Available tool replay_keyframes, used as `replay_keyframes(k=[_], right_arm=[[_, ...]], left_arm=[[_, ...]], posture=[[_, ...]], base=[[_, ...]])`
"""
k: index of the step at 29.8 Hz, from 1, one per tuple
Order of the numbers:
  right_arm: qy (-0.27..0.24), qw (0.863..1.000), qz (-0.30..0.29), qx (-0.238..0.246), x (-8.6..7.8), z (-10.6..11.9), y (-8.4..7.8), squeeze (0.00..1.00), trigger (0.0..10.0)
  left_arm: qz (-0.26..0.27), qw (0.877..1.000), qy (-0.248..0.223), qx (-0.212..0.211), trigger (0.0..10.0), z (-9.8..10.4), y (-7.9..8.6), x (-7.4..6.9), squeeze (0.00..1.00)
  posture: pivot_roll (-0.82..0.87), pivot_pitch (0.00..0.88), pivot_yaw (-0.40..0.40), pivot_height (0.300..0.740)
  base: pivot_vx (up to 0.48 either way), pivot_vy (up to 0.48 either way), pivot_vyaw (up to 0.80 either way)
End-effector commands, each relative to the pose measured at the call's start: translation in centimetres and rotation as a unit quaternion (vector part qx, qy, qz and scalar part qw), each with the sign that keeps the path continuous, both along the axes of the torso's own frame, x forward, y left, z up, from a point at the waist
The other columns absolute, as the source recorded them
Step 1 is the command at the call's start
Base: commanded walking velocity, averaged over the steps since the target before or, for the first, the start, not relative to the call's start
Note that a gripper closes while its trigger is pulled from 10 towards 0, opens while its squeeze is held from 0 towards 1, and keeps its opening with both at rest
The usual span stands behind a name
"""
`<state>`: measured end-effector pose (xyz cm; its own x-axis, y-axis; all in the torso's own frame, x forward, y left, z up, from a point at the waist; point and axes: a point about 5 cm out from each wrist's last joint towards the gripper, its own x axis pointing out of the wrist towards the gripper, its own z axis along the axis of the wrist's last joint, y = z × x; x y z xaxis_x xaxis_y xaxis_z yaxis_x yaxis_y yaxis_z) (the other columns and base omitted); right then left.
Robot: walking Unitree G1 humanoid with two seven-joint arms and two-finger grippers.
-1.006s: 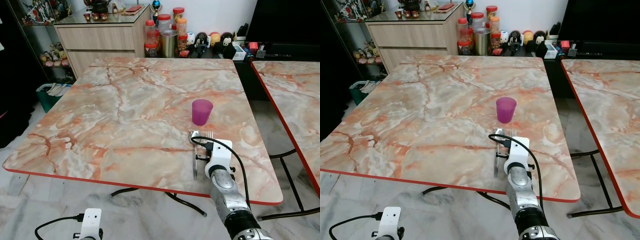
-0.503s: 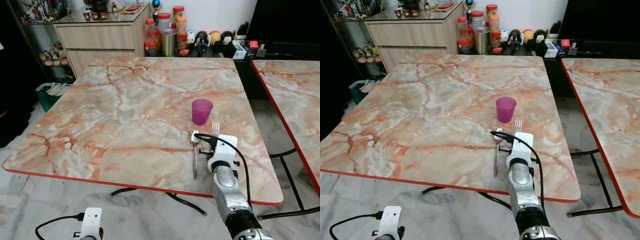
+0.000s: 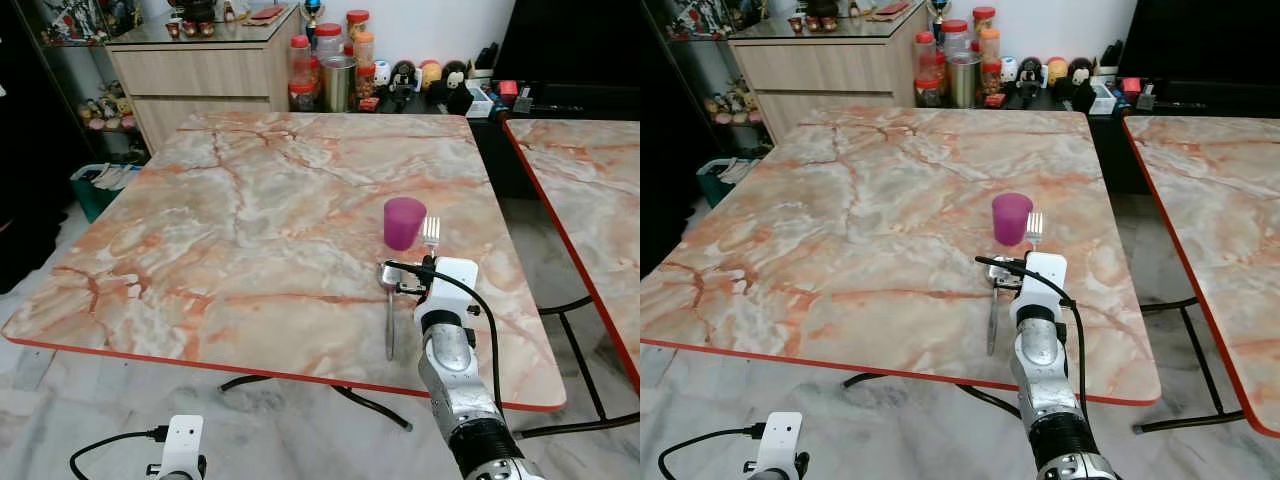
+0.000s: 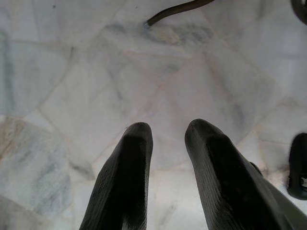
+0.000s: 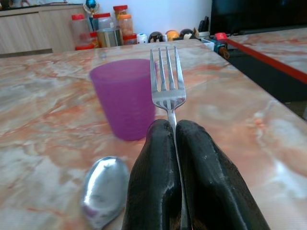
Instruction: Setting the table
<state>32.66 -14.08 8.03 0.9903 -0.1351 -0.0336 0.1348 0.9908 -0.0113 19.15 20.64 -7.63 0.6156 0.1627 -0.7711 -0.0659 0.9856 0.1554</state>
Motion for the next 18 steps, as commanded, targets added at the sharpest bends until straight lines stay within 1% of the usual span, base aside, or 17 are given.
replay_keyframes(k=[1, 16, 18], right_arm=[[-0.025, 1.000, 0.005, 0.002, 0.10, 0.88, 0.02, 0.00, 10.0], [-0.037, 0.999, 0.018, 0.001, 0.01, 1.25, 0.22, 0.00, 10.0], [-0.042, 0.998, 0.033, -0.012, -0.06, 1.34, 0.49, 0.00, 10.0]], left_arm=[[0.001, 1.000, 0.003, -0.002, 10.0, -0.13, -0.03, -0.23, 0.00], [-0.004, 1.000, 0.003, -0.001, 10.0, -0.20, -0.20, -0.34, 0.00], [-0.004, 1.000, 0.003, -0.001, 10.0, -0.19, -0.18, -0.35, 0.00]], posture=[[-0.01, 0.000, 0.029, 0.740], [-0.03, 0.000, 0.040, 0.740], [-0.03, 0.000, 0.044, 0.740]], base=[[0.000, -0.420, 0.00], [0.000, -0.412, 0.00], [0.000, -0.412, 0.00]])
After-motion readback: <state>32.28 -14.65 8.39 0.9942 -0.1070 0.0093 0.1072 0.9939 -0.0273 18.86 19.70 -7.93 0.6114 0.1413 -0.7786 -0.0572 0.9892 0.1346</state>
